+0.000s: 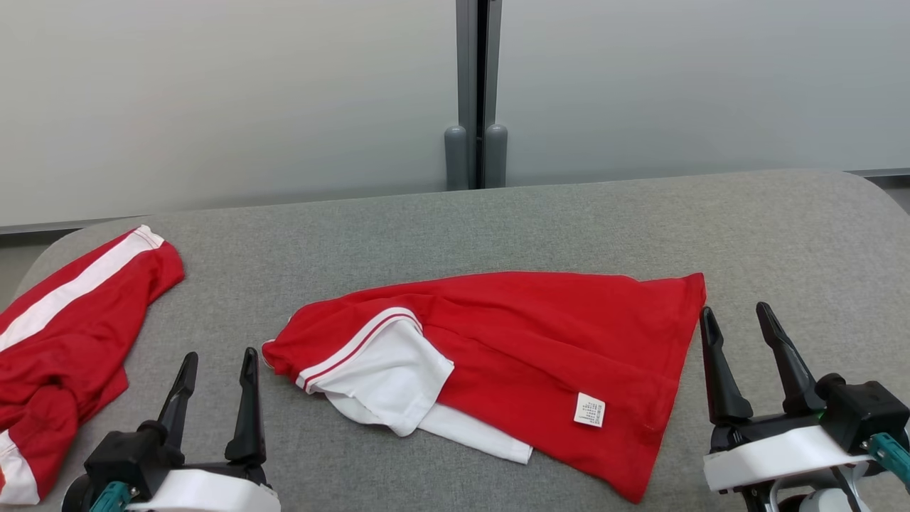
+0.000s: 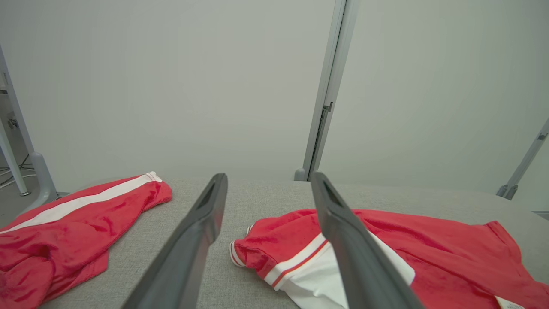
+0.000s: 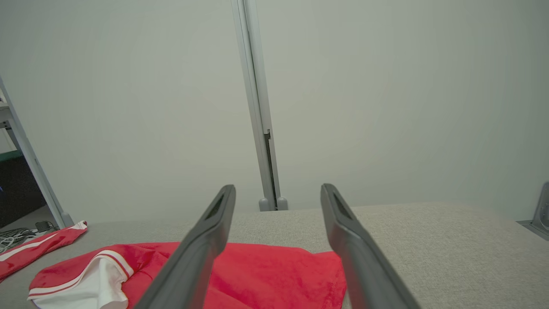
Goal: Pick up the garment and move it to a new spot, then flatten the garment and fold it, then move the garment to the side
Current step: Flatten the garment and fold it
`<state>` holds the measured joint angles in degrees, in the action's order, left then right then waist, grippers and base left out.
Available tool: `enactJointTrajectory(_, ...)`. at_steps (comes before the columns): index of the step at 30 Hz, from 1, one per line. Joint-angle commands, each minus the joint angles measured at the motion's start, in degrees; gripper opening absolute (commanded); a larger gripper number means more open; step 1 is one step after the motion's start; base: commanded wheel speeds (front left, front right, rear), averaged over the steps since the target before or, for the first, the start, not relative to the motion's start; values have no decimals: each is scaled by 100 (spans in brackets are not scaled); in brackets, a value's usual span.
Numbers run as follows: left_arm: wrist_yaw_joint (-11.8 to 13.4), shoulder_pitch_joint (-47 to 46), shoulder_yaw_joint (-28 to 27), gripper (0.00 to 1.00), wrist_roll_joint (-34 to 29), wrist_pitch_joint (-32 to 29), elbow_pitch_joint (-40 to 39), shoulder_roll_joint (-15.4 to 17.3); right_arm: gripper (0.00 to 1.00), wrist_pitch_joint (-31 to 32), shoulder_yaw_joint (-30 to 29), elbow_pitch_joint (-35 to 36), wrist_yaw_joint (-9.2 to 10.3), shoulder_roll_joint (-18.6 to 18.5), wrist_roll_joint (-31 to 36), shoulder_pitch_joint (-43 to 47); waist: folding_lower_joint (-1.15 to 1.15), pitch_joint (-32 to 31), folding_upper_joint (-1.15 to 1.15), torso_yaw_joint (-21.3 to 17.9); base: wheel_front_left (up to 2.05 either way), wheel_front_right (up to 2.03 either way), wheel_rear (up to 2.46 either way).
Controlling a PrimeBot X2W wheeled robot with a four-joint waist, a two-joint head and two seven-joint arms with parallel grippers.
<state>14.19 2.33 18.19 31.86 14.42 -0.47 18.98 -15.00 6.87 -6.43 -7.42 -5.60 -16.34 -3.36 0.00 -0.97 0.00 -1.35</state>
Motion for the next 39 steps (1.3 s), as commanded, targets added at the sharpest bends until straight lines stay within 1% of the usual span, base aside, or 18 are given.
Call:
enactJointTrajectory(1,2,-88,10,100,16,-24,3,25,100,-27,-21,-6,-13,-17,26,-37,0,-7,0,-9,0,0,0)
enactJointTrajectory(11,46,-148,63,100,33,-168,-19,67,100,-27,-11,-5,-13,9,30,-95,0,2,0,-85,0,0,0)
enactJointTrajectory(14,28,-106,134,100,168,-388,42,3,100,-27,-3,2,-13,21,31,-105,0,19,0,-107,0,0,0)
enactJointTrajectory(18,-191,-37,364,100,665,-1105,174,-173,100,-27,-32,32,-13,10,47,-151,0,62,0,-149,0,0,0)
enactJointTrajectory(24,-519,-280,656,100,1304,-2113,574,-353,100,-27,-34,39,-13,-22,46,-248,0,171,0,-252,0,0,0)
enactJointTrajectory(27,-733,-417,725,100,1674,-2462,851,-527,100,-27,-18,43,-13,-15,54,-319,0,227,0,-320,0,0,0)
enactJointTrajectory(29,-825,-482,766,100,1887,-2730,1116,-597,100,-27,-2,20,-13,-9,49,-337,0,240,0,-388,0,0,0)
enactJointTrajectory(31,-848,-585,695,100,2090,-2844,1339,-714,100,-27,1,15,-13,6,39,-373,0,253,0,-464,0,0,0)
enactJointTrajectory(34,-800,-706,599,100,2175,-2812,1694,-783,100,-27,19,25,-13,29,36,-418,0,282,0,-571,0,0,0)
enactJointTrajectory(39,-966,-999,505,100,2298,-2734,2149,-896,100,-27,25,32,-13,40,29,-449,0,347,0,-660,0,0,0)
